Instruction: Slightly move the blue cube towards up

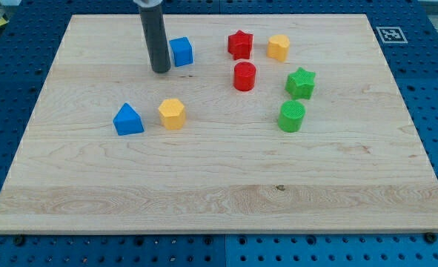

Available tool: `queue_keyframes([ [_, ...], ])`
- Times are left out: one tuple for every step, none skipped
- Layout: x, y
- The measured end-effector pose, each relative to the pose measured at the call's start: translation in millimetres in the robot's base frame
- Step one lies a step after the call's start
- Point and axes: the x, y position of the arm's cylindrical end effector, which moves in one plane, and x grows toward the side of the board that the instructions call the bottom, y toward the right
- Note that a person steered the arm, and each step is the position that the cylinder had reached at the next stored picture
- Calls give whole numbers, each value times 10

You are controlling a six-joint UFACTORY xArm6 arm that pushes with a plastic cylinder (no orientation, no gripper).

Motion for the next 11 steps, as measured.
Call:
queue_keyframes([
  [391,0],
  [500,0],
  [432,26],
  [226,140],
  [-94,290],
  [-331,368],
  [-526,372],
  [-704,372],
  [-733,372],
  [-612,364],
  [-453,302],
])
